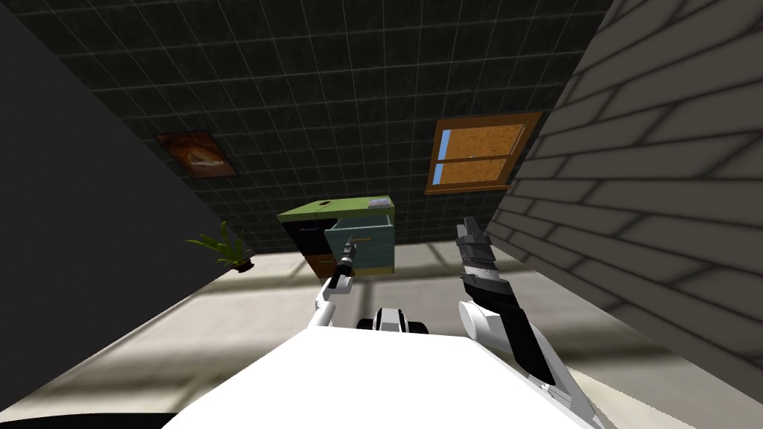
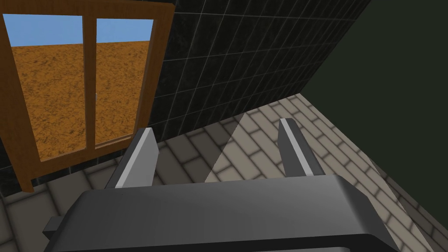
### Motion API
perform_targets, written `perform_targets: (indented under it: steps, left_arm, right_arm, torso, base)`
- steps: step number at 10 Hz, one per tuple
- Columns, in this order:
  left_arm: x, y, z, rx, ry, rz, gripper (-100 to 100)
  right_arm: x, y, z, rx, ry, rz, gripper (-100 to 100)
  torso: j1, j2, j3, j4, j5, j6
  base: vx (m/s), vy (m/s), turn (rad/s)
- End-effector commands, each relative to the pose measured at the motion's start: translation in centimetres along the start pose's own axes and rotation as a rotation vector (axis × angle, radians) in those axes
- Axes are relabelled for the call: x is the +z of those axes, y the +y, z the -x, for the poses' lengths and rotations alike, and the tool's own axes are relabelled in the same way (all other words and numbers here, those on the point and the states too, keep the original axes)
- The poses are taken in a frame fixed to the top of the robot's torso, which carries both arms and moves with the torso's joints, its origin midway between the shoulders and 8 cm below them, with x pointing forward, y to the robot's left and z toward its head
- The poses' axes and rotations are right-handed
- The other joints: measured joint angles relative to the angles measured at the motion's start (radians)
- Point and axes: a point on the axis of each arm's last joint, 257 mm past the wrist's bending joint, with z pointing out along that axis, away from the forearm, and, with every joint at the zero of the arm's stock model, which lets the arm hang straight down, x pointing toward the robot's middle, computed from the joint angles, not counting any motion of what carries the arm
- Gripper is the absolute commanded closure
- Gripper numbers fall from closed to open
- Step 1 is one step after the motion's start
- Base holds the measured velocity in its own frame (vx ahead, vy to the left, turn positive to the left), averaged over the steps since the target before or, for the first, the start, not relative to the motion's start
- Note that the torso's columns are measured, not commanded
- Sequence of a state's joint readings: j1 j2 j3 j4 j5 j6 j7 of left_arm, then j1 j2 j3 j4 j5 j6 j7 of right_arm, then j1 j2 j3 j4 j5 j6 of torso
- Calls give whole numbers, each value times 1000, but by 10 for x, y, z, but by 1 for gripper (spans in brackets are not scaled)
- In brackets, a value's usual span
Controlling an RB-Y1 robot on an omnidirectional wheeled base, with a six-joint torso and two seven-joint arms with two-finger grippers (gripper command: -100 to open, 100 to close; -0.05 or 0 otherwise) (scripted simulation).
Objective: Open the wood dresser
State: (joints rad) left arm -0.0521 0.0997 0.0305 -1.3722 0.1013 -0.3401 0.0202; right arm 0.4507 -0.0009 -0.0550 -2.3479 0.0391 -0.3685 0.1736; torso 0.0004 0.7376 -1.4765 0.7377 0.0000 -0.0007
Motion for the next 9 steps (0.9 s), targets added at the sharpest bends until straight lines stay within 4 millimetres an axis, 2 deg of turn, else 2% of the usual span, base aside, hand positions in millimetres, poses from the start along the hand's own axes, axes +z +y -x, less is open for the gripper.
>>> perform_targets:
  steps: [1,2,4,5,6,8,9]
  left_arm:
    - [20,4,-8,-4,19,8,-100]
    - [29,0,-4,-2,27,-1,-100]
    - [48,-4,-14,-4,42,-5,-100]
    - [47,3,-14,-3,41,9,-100]
    - [60,-4,-10,-1,49,-3,-100]
    - [74,-4,-18,-1,58,5,-100]
    - [74,-2,-17,0,57,9,-100]
  right_arm:
    - [0,0,0,0,0,0,0]
    - [0,0,0,0,0,0,0]
    - [0,0,0,0,0,0,0]
    - [0,0,0,0,0,0,0]
    - [0,0,0,0,0,0,0]
    - [0,0,0,0,0,0,0]
    - [0,0,0,0,0,0,0]
  torso:
    - [-1,2,1,1,0,1]
    - [-1,1,1,0,0,1]
    - [0,2,1,1,0,1]
    - [0,-1,0,0,0,1]
    - [1,-3,-2,-1,0,1]
    - [-2,2,2,1,0,1]
    - [0,1,1,1,0,1]
  base:
    - [-48,-25,-9]
    - [-84,-37,163]
    - [-66,-22,36]
    - [-4,3,-15]
    - [-51,-29,145]
    - [-60,-25,55]
    - [-12,5,-19]
